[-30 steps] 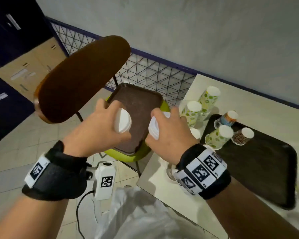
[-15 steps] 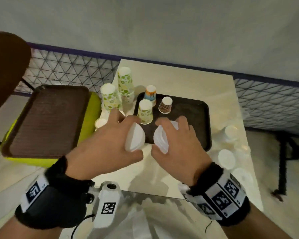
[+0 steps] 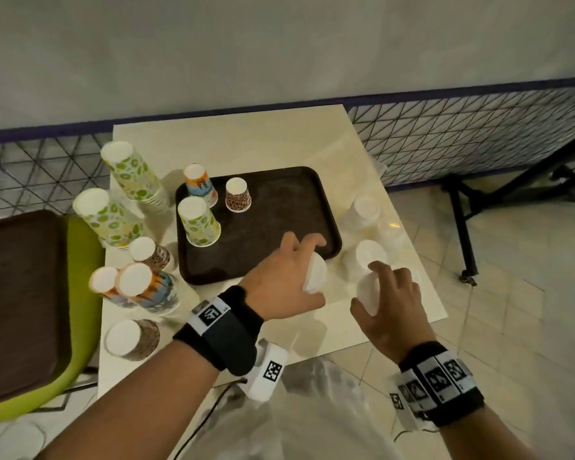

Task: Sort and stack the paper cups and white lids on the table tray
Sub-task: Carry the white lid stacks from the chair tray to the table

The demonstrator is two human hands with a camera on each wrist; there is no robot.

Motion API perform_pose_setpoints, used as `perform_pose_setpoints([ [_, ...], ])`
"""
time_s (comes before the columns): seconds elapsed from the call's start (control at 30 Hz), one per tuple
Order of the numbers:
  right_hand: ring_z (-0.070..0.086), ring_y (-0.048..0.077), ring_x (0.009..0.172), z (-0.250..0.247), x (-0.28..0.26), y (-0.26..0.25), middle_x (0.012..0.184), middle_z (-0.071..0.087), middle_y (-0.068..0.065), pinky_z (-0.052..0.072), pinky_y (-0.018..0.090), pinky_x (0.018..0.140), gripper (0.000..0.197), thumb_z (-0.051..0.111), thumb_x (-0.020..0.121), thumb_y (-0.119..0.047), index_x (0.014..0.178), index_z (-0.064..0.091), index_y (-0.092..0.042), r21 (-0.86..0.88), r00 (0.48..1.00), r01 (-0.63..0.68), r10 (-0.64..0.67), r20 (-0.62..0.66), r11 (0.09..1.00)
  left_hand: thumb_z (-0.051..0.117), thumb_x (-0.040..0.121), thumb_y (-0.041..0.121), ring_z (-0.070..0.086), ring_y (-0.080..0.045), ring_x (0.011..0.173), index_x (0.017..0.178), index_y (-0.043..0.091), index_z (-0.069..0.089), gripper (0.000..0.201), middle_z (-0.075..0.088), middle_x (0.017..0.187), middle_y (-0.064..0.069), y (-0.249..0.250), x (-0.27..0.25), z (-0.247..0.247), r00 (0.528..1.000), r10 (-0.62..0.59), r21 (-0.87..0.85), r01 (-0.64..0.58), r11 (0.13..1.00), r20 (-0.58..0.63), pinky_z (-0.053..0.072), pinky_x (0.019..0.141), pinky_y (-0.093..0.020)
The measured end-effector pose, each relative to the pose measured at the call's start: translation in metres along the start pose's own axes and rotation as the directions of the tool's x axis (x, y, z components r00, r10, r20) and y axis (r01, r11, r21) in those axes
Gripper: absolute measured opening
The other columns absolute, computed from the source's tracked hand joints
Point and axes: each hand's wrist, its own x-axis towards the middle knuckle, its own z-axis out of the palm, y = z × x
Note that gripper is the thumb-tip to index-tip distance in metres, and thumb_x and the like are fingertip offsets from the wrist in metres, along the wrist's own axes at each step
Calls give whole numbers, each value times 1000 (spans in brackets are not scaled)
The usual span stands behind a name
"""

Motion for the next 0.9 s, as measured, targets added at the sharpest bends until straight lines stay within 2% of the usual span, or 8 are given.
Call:
perform_pose_setpoints([
  [0.1,36,27,116,17,16,34,132,39,2,44,46,101,74,69,83,-45,145,32,-29,-27,999,-32,33,29,999,77,76,40,55,-28,98,140,30,31,80,34,122,-3,6,35,34,1000,3,-12,-3,1000,16,43,83,-30],
  [0.23,36,28,114,38,40,70,130,45,5,43,43,99,77,66,82,-50,147,34,-24,-126,994,66,-54,93,990,73,76,48,46,-33,109,141,27,32,80,38,123,-7,13,76,81,996,-79,63,76,995,49,45,97,-41],
  [0.37,42,29,110,59,58,89,131,46,7,48,42,96,75,62,83,-55,146,38,-22,-214,976,157,-119,181,964,72,72,54,43,-31,109,137,27,35,80,43,121,-8,15,101,119,988,-145,148,135,980,58,44,94,-43],
  [0.5,43,32,113,75,69,105,139,37,11,49,43,97,74,61,83,-55,145,36,-24,-244,952,229,-164,260,942,73,71,54,40,-31,113,135,27,37,78,40,124,-8,11,113,147,974,-219,165,206,965,64,46,96,-44],
  [0.6,44,29,110,81,73,114,135,38,8,49,40,96,75,64,82,-54,143,34,-26,-261,934,274,-191,303,926,73,72,53,40,-28,112,133,26,39,75,38,123,-6,9,118,160,968,-249,172,243,955,14,46,94,-40],
  [0.73,47,30,113,88,75,124,135,41,9,49,38,97,76,67,83,-52,144,31,-27,-268,919,319,-227,321,909,71,74,55,43,-26,108,131,29,42,69,37,120,-3,9,125,169,960,-267,191,278,941,-80,46,91,-37],
  [0.9,50,34,120,95,79,132,140,43,13,52,43,98,75,71,83,-48,146,37,-24,-288,913,348,-254,320,892,72,75,57,42,-26,114,136,29,43,73,40,126,-5,5,133,176,946,-310,176,323,930,-100,43,99,-39],
])
